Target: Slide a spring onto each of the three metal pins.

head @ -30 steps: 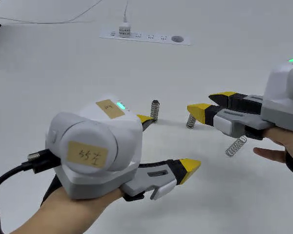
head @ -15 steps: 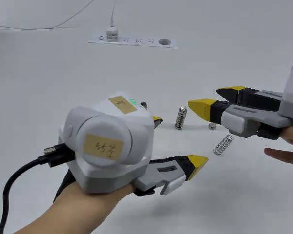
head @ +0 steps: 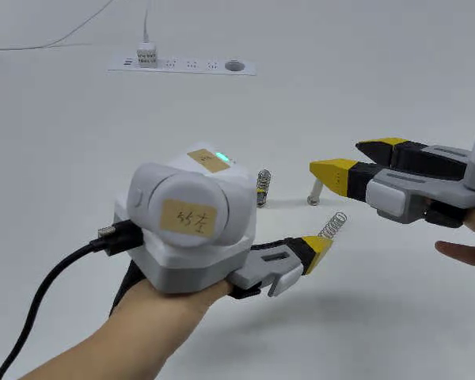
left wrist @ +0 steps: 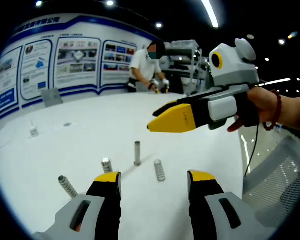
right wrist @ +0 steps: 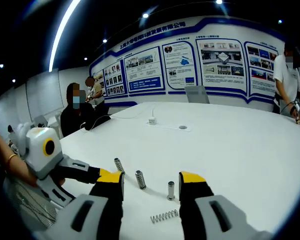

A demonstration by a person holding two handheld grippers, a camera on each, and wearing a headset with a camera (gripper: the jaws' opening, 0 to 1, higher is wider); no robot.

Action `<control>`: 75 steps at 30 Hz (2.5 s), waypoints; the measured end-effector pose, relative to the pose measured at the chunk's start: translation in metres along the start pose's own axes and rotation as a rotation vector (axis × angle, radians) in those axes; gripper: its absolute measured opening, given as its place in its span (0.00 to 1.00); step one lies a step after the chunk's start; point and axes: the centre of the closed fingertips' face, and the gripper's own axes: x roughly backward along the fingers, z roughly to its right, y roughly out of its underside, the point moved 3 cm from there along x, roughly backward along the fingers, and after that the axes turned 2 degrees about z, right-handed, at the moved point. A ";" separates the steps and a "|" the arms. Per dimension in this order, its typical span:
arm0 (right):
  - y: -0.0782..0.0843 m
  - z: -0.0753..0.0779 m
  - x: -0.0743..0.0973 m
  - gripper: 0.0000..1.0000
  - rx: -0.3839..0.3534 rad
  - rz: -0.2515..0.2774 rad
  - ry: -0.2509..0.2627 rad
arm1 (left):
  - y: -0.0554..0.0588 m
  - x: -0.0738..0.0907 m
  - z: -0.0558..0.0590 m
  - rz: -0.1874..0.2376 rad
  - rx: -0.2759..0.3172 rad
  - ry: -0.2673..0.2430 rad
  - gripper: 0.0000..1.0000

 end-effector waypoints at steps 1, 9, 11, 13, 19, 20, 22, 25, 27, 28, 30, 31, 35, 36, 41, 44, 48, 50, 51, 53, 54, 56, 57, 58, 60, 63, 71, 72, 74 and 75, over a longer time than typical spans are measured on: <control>0.001 0.001 0.001 0.46 0.000 -0.001 0.004 | 0.001 -0.002 0.001 -0.004 -0.006 0.001 0.54; 0.003 0.010 0.012 0.47 -0.011 0.009 0.022 | 0.011 -0.021 0.001 -0.026 -0.027 0.009 0.49; 0.003 0.011 0.016 0.47 -0.013 0.015 0.024 | 0.012 -0.025 0.000 -0.026 -0.037 0.012 0.47; 0.004 0.011 0.018 0.47 -0.018 0.018 0.020 | 0.014 -0.030 0.000 -0.030 -0.044 0.016 0.45; 0.009 0.011 0.027 0.48 -0.031 0.018 0.026 | 0.016 -0.041 0.002 -0.031 -0.039 0.026 0.40; 0.010 0.011 0.028 0.48 -0.032 0.019 0.028 | 0.016 -0.043 0.003 -0.032 -0.040 0.028 0.39; 0.012 0.011 0.031 0.48 -0.040 0.019 0.031 | 0.019 -0.047 0.004 -0.037 -0.038 0.027 0.37; 0.014 0.010 0.034 0.47 -0.038 0.017 0.036 | 0.021 -0.051 0.005 -0.042 -0.021 0.027 0.34; 0.014 0.010 0.035 0.47 -0.043 0.019 0.037 | 0.023 -0.055 0.006 -0.041 -0.008 0.025 0.31; 0.014 0.010 0.036 0.47 -0.044 0.020 0.039 | 0.024 -0.056 0.006 -0.043 -0.005 0.025 0.30; 0.014 0.010 0.037 0.47 -0.043 0.017 0.042 | 0.026 -0.059 0.008 -0.052 0.001 0.034 0.30; 0.015 0.010 0.037 0.47 -0.044 0.017 0.043 | 0.027 -0.060 0.009 -0.056 -0.010 0.033 0.30; 0.014 0.011 0.039 0.47 -0.067 0.027 0.050 | 0.032 -0.064 0.009 -0.081 -0.031 0.037 0.26; 0.015 0.011 0.039 0.47 -0.067 0.027 0.053 | 0.032 -0.065 0.008 -0.081 -0.033 0.037 0.26; 0.017 0.011 0.041 0.47 -0.073 0.021 0.060 | 0.037 -0.067 0.009 -0.097 -0.065 0.059 0.21; 0.019 0.011 0.043 0.47 -0.074 0.018 0.065 | 0.040 -0.067 0.009 -0.108 -0.076 0.064 0.20; 0.022 0.011 0.043 0.47 -0.080 0.010 0.073 | 0.039 -0.067 0.012 -0.107 -0.073 0.086 0.19; 0.024 0.011 0.043 0.47 -0.083 0.001 0.078 | 0.039 -0.068 0.011 -0.112 -0.087 0.082 0.14; 0.025 0.011 0.043 0.47 -0.084 0.000 0.078 | 0.039 -0.068 0.011 -0.115 -0.086 0.079 0.13; 0.025 0.011 0.044 0.47 -0.090 0.005 0.079 | 0.039 -0.068 0.009 -0.118 -0.078 0.074 0.12; 0.025 0.010 0.044 0.47 -0.091 0.004 0.080 | 0.039 -0.068 0.008 -0.120 -0.072 0.070 0.11; 0.026 0.010 0.043 0.47 -0.085 -0.002 0.082 | 0.038 -0.069 0.008 -0.127 -0.064 0.066 0.11; 0.027 0.010 0.042 0.47 -0.084 -0.006 0.084 | 0.038 -0.070 0.008 -0.135 -0.073 0.071 0.11; 0.027 0.010 0.042 0.47 -0.086 -0.005 0.082 | 0.038 -0.070 0.007 -0.142 -0.075 0.073 0.11; 0.026 0.010 0.041 0.47 -0.090 -0.006 0.080 | 0.037 -0.069 0.006 -0.153 -0.057 0.075 0.10; 0.025 0.009 0.040 0.47 -0.087 -0.006 0.080 | 0.038 -0.068 0.006 -0.155 -0.043 0.090 0.10; 0.021 0.010 0.040 0.48 -0.097 -0.006 0.077 | 0.032 -0.055 0.015 -0.147 -0.046 0.132 0.10; 0.021 0.010 0.040 0.48 -0.104 -0.008 0.074 | 0.029 -0.052 0.015 -0.138 -0.050 0.133 0.10; 0.021 0.010 0.040 0.48 -0.113 -0.006 0.073 | 0.024 -0.048 0.014 -0.126 -0.052 0.132 0.10; 0.021 0.009 0.039 0.48 -0.120 -0.005 0.069 | 0.021 -0.045 0.013 -0.117 -0.049 0.133 0.10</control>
